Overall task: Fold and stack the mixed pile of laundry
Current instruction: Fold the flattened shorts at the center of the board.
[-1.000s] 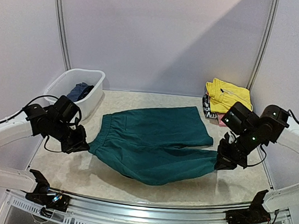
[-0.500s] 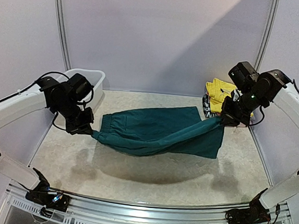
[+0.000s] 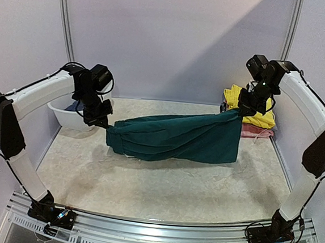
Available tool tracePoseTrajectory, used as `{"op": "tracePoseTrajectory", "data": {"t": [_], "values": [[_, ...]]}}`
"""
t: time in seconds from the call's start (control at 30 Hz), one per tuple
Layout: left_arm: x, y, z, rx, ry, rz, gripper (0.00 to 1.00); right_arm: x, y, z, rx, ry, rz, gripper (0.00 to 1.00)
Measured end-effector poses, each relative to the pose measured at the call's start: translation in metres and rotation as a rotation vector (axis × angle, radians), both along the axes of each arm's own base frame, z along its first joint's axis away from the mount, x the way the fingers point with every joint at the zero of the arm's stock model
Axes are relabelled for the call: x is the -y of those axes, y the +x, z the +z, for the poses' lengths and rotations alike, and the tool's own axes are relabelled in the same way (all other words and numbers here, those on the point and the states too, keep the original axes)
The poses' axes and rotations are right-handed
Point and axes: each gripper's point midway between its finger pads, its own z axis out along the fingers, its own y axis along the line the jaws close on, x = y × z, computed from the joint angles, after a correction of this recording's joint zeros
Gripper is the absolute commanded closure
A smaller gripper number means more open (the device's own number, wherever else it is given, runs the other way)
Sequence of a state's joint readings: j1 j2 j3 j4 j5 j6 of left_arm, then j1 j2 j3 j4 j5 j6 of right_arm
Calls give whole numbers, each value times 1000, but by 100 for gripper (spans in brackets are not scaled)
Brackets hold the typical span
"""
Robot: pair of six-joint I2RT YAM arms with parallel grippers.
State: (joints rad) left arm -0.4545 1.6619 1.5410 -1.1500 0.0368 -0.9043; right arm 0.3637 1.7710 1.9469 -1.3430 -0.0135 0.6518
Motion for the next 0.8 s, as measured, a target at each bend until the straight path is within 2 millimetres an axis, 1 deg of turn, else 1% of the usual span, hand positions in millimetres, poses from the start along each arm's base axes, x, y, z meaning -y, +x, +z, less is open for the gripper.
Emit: {"op": "tracePoseTrajectory", "data": {"t": [0.13,0.23,0.33,0.47,0.63,0.8], "values": [[-6,20,0,-6,2,16,100,-5,30,1,16,28,29,100],[-9,35,1,-10,2,19,100,-8,50,-3,23,40,44,100],[-10,52,1,-9,-3,18,100,-7,63,-15,3,47,51,100],[-9,75,-3,-9,-5,17,100,-1,73,-38,-50,59,49,100],[-8,100,-23,-35,-9,21,100,4,84,-61,-107,92,52,100],[-9,123,-47,-62,-10,39,100,0,97,-78,-125,130,79,100]]}}
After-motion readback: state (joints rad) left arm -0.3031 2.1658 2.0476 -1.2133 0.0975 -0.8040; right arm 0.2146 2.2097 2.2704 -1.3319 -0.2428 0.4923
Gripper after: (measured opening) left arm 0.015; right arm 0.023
